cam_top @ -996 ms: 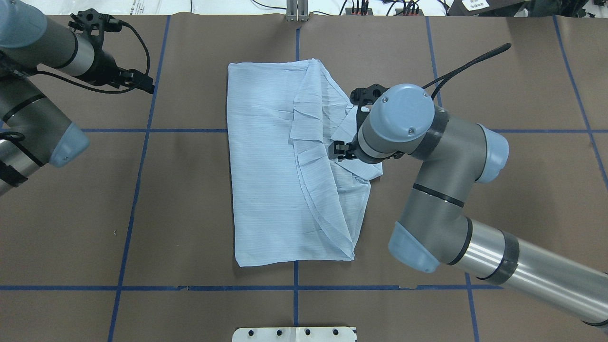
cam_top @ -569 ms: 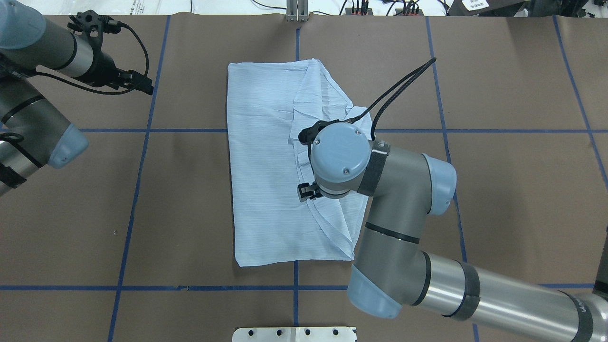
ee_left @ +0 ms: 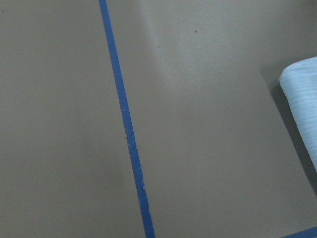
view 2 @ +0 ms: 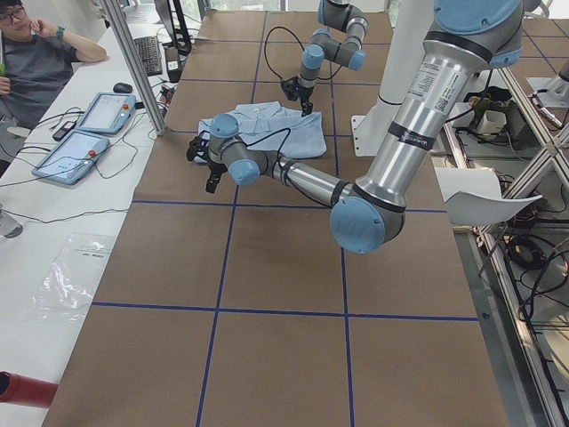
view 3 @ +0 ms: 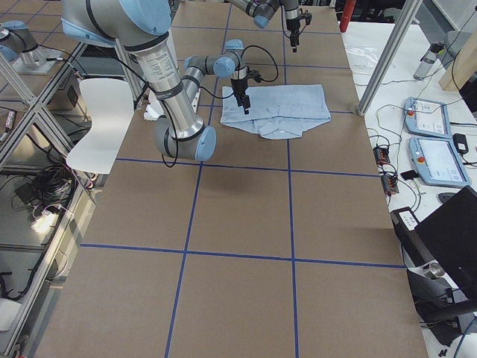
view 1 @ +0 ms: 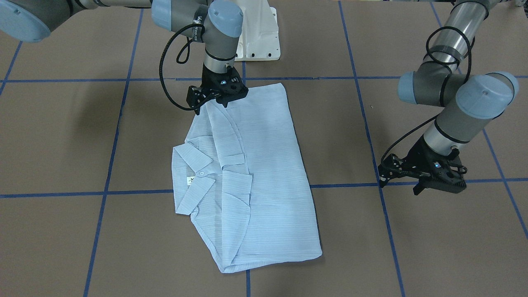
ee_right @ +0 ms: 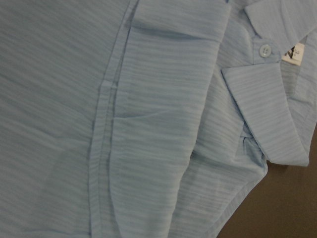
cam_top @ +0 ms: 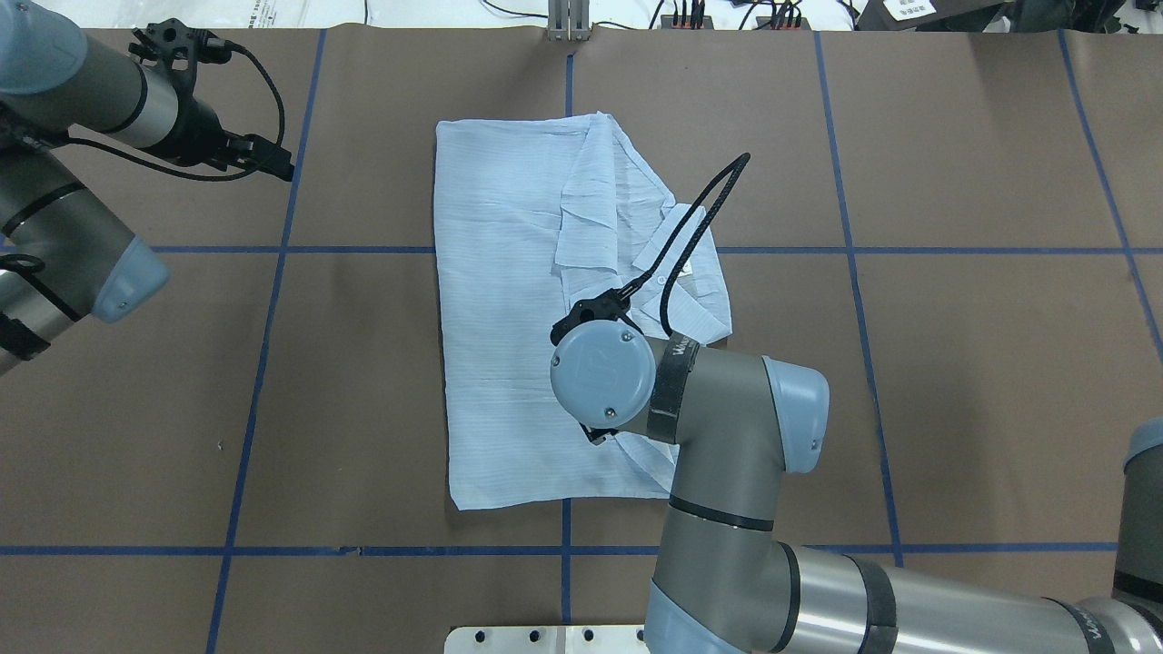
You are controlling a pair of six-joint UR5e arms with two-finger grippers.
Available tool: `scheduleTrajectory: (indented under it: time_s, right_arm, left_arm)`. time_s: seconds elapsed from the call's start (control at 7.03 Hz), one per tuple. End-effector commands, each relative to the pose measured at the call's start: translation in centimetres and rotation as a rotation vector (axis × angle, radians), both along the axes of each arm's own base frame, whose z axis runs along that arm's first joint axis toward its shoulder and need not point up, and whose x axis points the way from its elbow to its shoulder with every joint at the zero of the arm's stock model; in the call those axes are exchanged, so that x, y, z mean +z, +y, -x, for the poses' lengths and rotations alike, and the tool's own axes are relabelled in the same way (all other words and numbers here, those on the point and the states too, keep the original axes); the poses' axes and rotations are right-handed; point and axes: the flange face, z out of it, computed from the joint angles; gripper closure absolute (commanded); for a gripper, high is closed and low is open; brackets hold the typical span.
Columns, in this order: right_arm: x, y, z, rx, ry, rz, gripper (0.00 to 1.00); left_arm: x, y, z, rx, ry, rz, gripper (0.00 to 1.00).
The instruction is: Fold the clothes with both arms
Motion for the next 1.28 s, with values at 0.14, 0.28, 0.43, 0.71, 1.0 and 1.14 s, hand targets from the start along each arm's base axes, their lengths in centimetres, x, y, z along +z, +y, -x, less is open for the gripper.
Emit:
scheduleTrajectory:
  time_s: [0.14, 0.28, 0.43, 0.71, 1.0, 1.14]
  right_arm:
    - [0.6, 2.6, 1.7, -0.063, 0.02, -0.019, 0.0]
    - [0.8, 2.7, 1.9, -0.066, 0.023, -0.02, 0.0]
    - [1.0, 3.1, 2.2, -0.072, 0.034, -0.043, 0.02]
    - [1.7, 3.1, 2.7, -0.085, 0.059, -0.065, 0.13]
    - [1.9, 3.4, 3.0, -0.095, 0.072, -0.083, 0.14]
    - [2.8, 3.4, 2.9, -0.097, 0.085, -0.079, 0.14]
  left_arm:
    - [0.1, 0.0, 0.0, 0.0, -0.001, 0.001, 0.0]
    - [0.1, 0.0, 0.0, 0.0, -0.001, 0.001, 0.0]
    - [0.0, 0.0, 0.0, 0.0, 0.0, 0.0, 0.0]
    - [0.0, 0.0, 0.0, 0.0, 0.0, 0.0, 0.0]
    - [-0.1, 0.0, 0.0, 0.0, 0.001, -0.001, 0.0]
    - [0.0, 0.0, 0.0, 0.0, 0.0, 0.0, 0.0]
